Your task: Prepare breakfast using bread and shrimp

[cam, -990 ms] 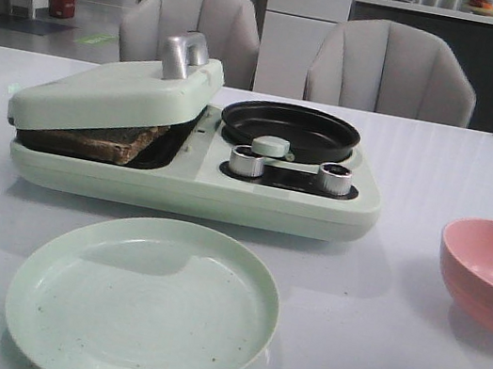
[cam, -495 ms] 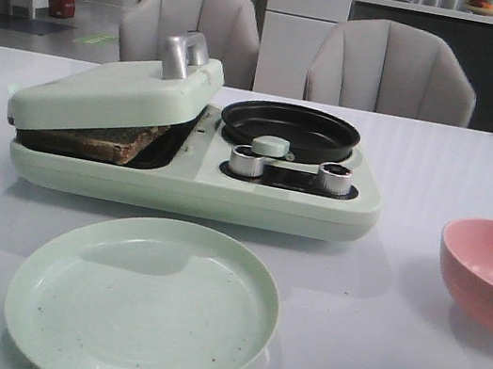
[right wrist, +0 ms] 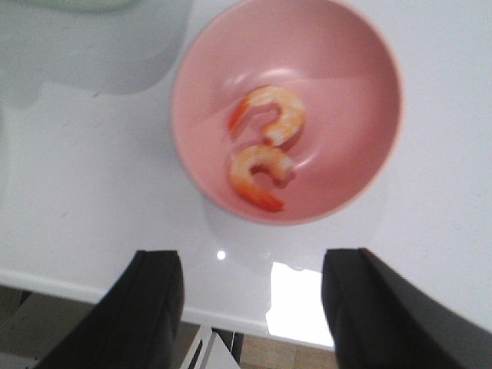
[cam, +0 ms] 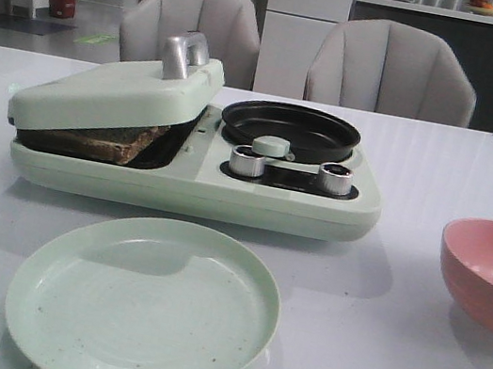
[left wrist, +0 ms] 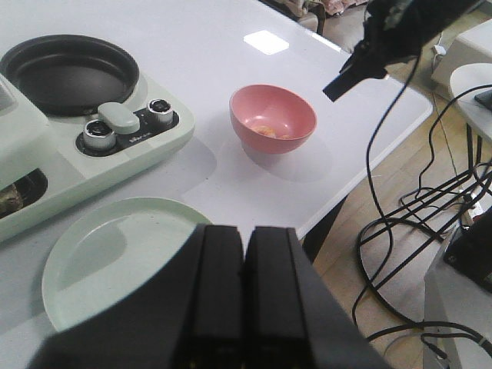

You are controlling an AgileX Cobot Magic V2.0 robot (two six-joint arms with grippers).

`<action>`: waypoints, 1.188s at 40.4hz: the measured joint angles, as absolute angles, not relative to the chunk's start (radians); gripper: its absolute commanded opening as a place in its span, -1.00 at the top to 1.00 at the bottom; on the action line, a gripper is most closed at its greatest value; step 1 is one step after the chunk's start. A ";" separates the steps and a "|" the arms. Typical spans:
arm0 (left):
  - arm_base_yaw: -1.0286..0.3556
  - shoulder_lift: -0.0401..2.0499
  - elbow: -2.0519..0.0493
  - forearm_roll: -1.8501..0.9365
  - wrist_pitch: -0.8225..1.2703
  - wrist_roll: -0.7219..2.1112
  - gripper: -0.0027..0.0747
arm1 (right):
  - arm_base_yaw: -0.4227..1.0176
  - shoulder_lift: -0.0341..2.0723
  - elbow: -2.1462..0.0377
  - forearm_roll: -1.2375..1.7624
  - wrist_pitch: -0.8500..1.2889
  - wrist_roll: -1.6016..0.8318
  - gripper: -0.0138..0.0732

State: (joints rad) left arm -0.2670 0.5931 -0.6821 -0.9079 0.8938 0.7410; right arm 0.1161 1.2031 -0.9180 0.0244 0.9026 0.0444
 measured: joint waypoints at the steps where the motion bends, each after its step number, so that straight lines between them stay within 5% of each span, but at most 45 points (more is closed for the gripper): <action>1: -0.267 0.593 -0.682 -0.908 0.894 0.741 0.68 | 0.100 1.226 -0.930 0.024 0.900 0.044 -0.48; 26: -0.267 0.593 -0.682 -0.908 0.894 0.741 0.68 | -0.082 1.657 -1.056 0.017 0.779 0.026 -0.43; 38: -0.267 0.593 -0.682 -0.908 0.894 0.741 0.68 | -0.082 1.714 -1.057 0.017 0.762 0.022 0.33; 48: -0.267 0.593 -0.682 -0.908 0.894 0.741 0.68 | -0.082 1.714 -1.059 0.019 0.762 0.018 0.60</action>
State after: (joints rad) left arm -0.2670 0.5931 -0.6821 -0.9079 0.8938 0.7410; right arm -0.0819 1.7136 -1.0593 0.0189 0.7621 0.0181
